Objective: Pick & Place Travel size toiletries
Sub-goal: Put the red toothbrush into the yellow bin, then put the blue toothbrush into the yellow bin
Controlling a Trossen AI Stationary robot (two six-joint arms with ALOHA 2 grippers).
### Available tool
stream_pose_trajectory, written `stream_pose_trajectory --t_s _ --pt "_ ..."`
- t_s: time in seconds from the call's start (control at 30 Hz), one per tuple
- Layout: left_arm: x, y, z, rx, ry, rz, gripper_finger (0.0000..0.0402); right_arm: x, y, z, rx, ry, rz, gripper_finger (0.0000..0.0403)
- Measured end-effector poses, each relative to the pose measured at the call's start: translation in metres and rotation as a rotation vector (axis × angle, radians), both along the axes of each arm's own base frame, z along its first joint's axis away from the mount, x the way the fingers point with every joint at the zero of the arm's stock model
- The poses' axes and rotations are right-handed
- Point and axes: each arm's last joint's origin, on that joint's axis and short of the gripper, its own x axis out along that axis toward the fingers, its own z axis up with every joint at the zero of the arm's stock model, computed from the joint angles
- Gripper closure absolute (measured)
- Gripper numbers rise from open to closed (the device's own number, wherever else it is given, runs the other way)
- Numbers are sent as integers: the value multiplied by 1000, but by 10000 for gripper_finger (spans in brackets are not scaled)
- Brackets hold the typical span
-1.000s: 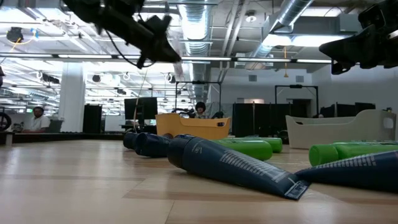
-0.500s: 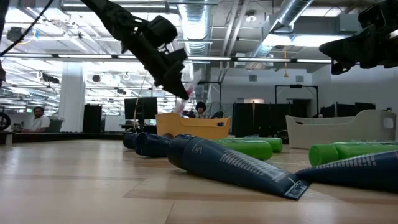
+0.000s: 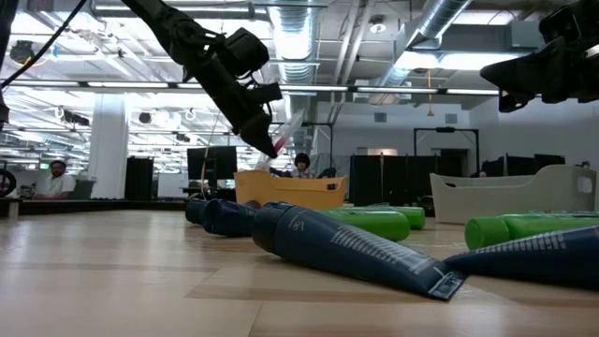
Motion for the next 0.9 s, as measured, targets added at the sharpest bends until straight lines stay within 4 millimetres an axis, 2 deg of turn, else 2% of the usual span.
stream_pose_trajectory --t_s 0.33,0.5,0.57,0.67,0.83,0.9 --pt "0 0 1 -13 -14 19 252 0 0 0 0 0 0 403" --pt "-10 -11 22 -64 -84 78 206 0 0 0 0 0 0 403" --pt "-17 -24 35 -103 -94 47 196 0 0 0 0 0 0 403" --pt "-31 -55 50 -202 -45 -89 188 0 0 0 0 -1 0 403" --pt "-49 -120 68 -329 30 -369 182 0 0 0 0 -1 0 403" --pt "-56 -146 69 -346 48 -473 179 0 0 0 0 -1 0 403"
